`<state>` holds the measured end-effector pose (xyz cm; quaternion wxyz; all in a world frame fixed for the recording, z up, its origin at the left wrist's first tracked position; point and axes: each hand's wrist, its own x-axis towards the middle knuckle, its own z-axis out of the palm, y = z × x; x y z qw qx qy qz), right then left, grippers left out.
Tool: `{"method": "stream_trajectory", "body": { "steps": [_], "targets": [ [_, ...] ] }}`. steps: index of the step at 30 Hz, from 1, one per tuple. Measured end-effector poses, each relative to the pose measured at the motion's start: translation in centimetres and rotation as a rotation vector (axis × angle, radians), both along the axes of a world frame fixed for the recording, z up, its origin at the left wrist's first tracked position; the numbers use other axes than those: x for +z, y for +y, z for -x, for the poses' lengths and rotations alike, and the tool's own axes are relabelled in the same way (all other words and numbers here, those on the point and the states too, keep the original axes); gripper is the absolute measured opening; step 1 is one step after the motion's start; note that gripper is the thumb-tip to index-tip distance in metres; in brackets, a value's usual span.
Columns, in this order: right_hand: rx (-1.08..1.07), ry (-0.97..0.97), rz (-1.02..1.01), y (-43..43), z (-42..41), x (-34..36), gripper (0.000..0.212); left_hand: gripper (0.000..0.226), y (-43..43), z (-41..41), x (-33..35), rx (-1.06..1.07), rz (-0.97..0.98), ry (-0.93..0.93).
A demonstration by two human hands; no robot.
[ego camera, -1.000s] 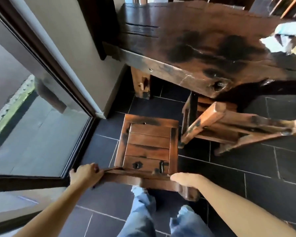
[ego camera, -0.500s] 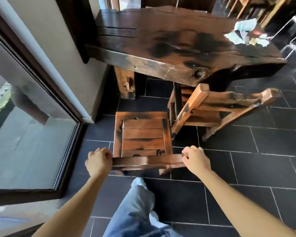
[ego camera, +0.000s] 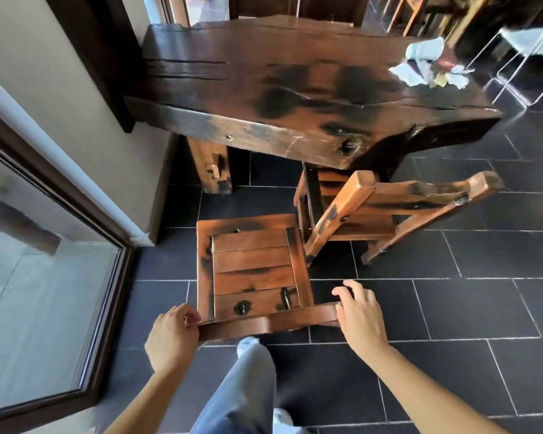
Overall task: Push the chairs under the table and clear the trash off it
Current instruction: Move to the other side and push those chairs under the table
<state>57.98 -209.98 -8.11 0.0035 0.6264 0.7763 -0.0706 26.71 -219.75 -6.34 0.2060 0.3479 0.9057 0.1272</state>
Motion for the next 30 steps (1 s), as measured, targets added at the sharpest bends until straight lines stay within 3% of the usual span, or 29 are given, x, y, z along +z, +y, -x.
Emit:
{"method": "stream_trajectory", "body": {
  "steps": [7, 21, 30],
  "targets": [
    [0.014, -0.052, -0.061, 7.4, 3.3, 0.0, 0.037, 0.027, 8.5, 3.4, 0.3, -0.019, -0.004, 0.004],
    [0.049, -0.013, -0.169, 19.1, 10.9, -0.1, 0.023, 0.025, 25.2, 12.7, 0.5, -0.085, 0.042, 0.008],
    [0.003, -0.087, -0.128, 24.2, 10.7, -0.5, 0.023, 0.028, 28.8, 12.4, 0.8, -0.142, 0.006, 0.001]
  ]
}}
